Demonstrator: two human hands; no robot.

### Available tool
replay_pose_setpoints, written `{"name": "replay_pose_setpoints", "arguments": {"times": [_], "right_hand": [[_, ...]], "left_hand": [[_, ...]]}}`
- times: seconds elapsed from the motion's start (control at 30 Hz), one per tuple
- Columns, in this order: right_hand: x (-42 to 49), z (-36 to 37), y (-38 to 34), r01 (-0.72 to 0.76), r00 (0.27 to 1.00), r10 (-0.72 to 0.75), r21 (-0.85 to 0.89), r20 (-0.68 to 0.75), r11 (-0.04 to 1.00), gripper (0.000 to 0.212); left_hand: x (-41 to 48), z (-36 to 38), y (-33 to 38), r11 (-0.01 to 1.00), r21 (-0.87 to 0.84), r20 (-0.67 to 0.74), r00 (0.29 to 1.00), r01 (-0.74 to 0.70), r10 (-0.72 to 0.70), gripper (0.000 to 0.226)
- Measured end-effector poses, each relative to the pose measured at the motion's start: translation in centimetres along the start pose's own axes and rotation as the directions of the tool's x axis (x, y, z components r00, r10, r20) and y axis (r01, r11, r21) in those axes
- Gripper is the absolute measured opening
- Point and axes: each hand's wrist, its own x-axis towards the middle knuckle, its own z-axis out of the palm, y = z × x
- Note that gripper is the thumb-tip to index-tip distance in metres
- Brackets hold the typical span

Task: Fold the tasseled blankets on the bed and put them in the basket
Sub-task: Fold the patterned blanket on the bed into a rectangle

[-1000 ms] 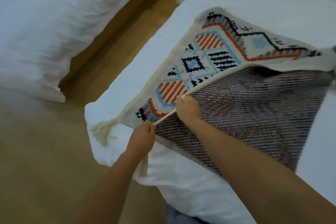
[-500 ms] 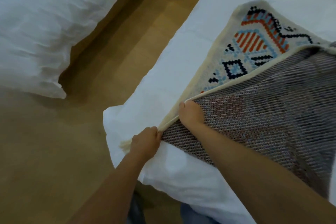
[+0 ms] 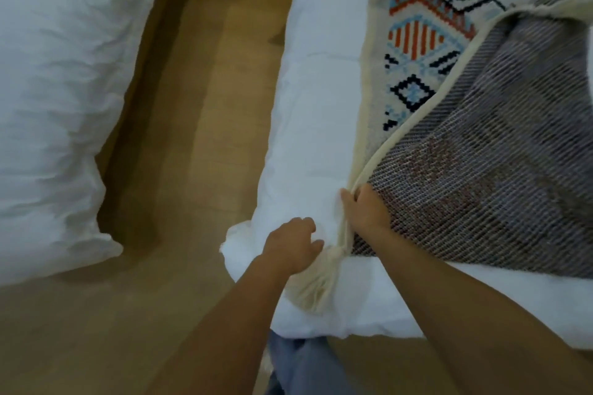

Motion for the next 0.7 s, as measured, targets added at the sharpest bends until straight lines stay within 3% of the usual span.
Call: {"name": "replay_pose_setpoints", "arguments": {"times": [0.27, 0.4, 0.7], "right_hand": [[2.0, -0.7, -2.4, -0.204, 0.975, 0.212, 0.098, -0.073, 0.974, 0.03], [3.3, -1.5, -3.6, -0.252, 0.964, 0.254, 0.039, -0.077, 0.967, 0.029], [5.5, -2.3, -5.6, -0.446, 0.86, 0.478, 0.195, -0.178, 0.874, 0.021]], "left_hand": [[6.9, -6.8, 2.4, 0.964, 0.174, 0.093, 0.978, -0.201, 0.187, 0.036], [10.1, -9.1, 4.3, 0.937, 0.197, 0.08, 0.957, -0.288, 0.278, 0.031], [16.3, -13.1, 5.9, 0.788, 0.297, 0.321, 0.833, -0.54, 0.45, 0.029]]}}
